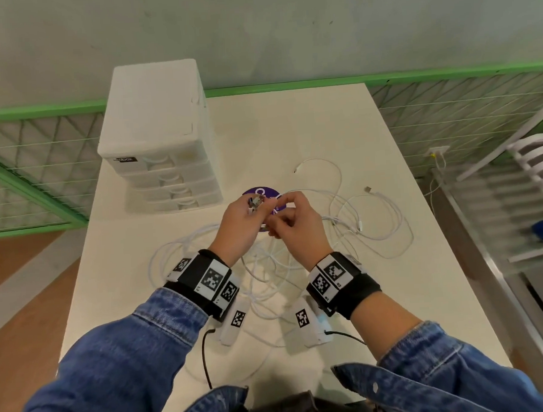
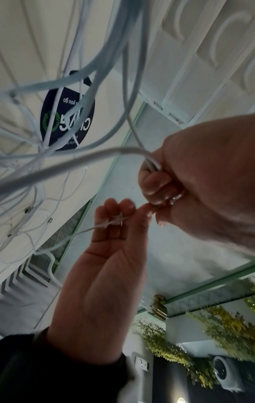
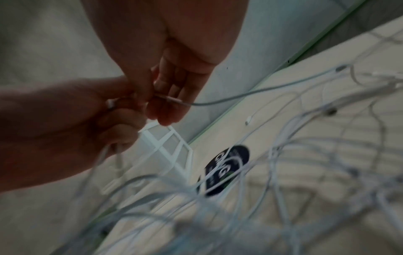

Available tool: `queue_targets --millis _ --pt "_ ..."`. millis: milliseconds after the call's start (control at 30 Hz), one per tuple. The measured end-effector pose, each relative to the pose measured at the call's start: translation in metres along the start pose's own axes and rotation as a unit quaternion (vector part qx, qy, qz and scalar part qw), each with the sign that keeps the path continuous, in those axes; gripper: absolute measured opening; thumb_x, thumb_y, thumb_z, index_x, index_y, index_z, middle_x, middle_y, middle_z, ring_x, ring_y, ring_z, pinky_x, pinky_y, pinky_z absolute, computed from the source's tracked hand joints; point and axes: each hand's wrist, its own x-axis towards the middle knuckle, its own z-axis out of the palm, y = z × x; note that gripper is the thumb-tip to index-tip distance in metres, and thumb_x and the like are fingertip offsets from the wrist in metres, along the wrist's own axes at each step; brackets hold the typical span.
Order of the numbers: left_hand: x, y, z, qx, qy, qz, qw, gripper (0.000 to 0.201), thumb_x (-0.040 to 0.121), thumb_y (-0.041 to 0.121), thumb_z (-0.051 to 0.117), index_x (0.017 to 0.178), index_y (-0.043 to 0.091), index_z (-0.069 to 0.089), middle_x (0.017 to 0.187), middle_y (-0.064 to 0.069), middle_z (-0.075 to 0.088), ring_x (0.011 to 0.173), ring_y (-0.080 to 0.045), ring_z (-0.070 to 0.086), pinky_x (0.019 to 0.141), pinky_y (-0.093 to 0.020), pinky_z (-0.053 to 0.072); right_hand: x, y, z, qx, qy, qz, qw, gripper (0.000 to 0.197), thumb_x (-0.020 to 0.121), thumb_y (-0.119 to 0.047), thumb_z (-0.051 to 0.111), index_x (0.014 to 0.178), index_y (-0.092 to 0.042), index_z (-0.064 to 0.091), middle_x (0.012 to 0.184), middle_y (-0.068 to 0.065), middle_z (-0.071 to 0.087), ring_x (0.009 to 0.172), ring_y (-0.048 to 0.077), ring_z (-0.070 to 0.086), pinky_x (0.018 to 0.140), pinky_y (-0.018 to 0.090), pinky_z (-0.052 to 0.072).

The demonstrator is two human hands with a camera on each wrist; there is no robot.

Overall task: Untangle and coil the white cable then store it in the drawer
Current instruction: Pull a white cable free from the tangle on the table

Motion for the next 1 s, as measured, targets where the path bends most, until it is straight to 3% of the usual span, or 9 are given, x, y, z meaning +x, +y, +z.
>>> queue_targets --millis 67,167,233,333,433,633,767,900,1000 --pt "0.006 -0.002 -0.001 0.024 0.008 0.006 1.000 0.017 0.092 0.024 0.058 0.077 0.016 0.058 0.056 0.008 0.049 0.040 0.006 0.047 0.045 -0.007 0.034 0.015 0.006 -0.019 -0.071 -0.004 0.002 0.997 0.020 0.081 -0.031 0.067 0.092 -0.023 0.053 0.066 0.004 0.068 0.065 0.018 0.065 0.066 0.034 0.051" --pt "0.015 -0.010 -0.006 0.023 0.020 -0.011 0.999 0.019 0.093 0.026 0.055 0.078 0.017 0.057 0.055 0.010 0.048 0.039 0.005 0.046 0.046 -0.010 0.034 0.054 0.032 -0.066 -0.207 0.055 0.032 0.976 0.026 0.088 -0.042 0.054 0.091 -0.018 0.060 0.081 0.008 0.069 0.077 0.025 0.063 0.072 0.036 0.050" --pt "0.021 -0.015 -0.007 0.023 0.019 -0.016 0.999 0.024 0.095 0.030 0.051 0.082 0.011 0.058 0.051 0.011 0.049 0.040 0.003 0.045 0.049 -0.014 0.034 0.079 0.057 -0.105 -0.354 0.097 0.095 0.925 0.031 0.092 -0.037 0.048 0.100 -0.010 0.060 0.101 0.015 0.065 0.092 0.032 0.060 0.080 0.040 0.049" --pt "0.027 -0.019 -0.005 0.011 0.002 -0.035 0.999 0.029 0.097 0.033 0.045 0.078 0.014 0.055 0.044 0.015 0.052 0.041 0.005 0.046 0.047 -0.009 0.034 0.091 0.094 -0.148 -0.544 0.096 0.224 0.803 0.032 0.091 -0.026 0.047 0.117 -0.007 0.047 0.122 0.017 0.050 0.112 0.035 0.050 0.091 0.045 0.042" --pt "0.030 -0.025 -0.001 0.013 -0.017 -0.046 0.999 0.036 0.097 0.037 0.042 0.071 0.015 0.050 0.059 0.008 0.050 0.048 0.000 0.042 0.055 -0.018 0.034 0.082 0.115 -0.162 -0.584 0.102 0.285 0.754 0.039 0.090 -0.021 0.046 0.125 -0.005 0.037 0.126 0.018 0.046 0.114 0.033 0.048 0.091 0.043 0.040" --pt "0.028 -0.029 0.013 0.019 -0.012 -0.046 0.999 0.035 0.099 0.032 0.042 0.068 0.018 0.049 0.058 0.005 0.041 0.050 -0.004 0.039 0.059 -0.019 0.034 0.070 0.128 -0.157 -0.507 0.115 0.280 0.807 0.037 0.090 -0.011 0.043 0.125 -0.003 0.033 0.125 0.019 0.048 0.111 0.037 0.054 0.091 0.046 0.042" --pt "0.022 -0.023 0.016 -0.002 -0.003 -0.043 0.999 0.037 0.100 0.031 0.040 0.068 0.013 0.043 0.058 0.002 0.036 0.053 -0.010 0.034 0.062 -0.026 0.032 0.063 0.108 -0.145 -0.380 0.134 0.213 0.890 0.027 0.092 -0.009 0.040 0.118 -0.005 0.046 0.120 0.022 0.055 0.105 0.040 0.057 0.082 0.041 0.043" --pt "0.013 -0.013 0.013 -0.055 0.013 -0.024 0.998 0.036 0.100 0.032 0.038 0.072 0.010 0.042 0.057 -0.001 0.037 0.056 -0.019 0.037 0.058 -0.028 0.036 0.049 0.063 -0.114 -0.254 0.156 0.098 0.950 0.026 0.096 -0.024 0.041 0.111 -0.008 0.055 0.093 0.014 0.065 0.090 0.035 0.060 0.071 0.034 0.040" --pt "0.008 -0.004 0.008 -0.104 0.035 -0.026 0.994 0.035 0.101 0.034 0.036 0.072 0.014 0.042 0.052 0.010 0.034 0.047 -0.010 0.030 0.048 -0.021 0.029 0.033 0.019 -0.082 -0.109 0.107 0.039 0.987 0.017 0.095 -0.030 0.045 0.102 -0.020 0.055 0.072 -0.004 0.058 0.067 0.021 0.055 0.064 0.034 0.043"
